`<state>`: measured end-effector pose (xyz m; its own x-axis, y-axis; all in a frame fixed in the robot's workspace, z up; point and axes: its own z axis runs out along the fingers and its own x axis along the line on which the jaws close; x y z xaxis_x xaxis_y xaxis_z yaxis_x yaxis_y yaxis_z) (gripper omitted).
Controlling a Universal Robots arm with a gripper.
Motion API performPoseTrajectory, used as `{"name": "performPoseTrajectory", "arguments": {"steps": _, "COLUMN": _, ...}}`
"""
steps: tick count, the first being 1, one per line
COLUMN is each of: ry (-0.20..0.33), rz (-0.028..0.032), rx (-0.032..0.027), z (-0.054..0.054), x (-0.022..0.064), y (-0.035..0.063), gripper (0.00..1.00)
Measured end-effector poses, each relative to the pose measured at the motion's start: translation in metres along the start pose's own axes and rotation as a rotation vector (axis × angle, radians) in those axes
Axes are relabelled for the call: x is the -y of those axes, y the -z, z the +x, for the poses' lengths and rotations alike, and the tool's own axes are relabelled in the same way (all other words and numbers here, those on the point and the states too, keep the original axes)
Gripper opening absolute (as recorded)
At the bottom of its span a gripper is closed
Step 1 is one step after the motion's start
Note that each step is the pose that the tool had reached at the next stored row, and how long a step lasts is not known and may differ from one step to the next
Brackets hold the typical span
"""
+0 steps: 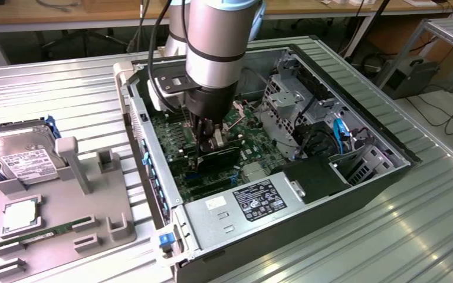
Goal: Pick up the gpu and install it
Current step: 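Insert the gpu into the slot, then press down on the gpu until it lock into place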
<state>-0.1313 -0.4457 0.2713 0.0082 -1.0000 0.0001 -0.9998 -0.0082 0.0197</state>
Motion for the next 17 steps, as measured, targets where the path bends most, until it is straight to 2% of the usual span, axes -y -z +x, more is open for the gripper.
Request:
{"name": "performPoseTrajectory", "arguments": {"steps": 14, "ry": 0.0, "rz": 0.0, "rx": 0.0, "z": 0.0014, "x": 0.0001, "y": -0.0031, "gripper": 0.11}}
{"name": "performPoseTrajectory", "arguments": {"steps": 17, "ry": 0.0, "rz": 0.0016, "rx": 0.0028, "z": 0.0011, "x": 0.0002, "y": 0.0025, "gripper": 0.11}}
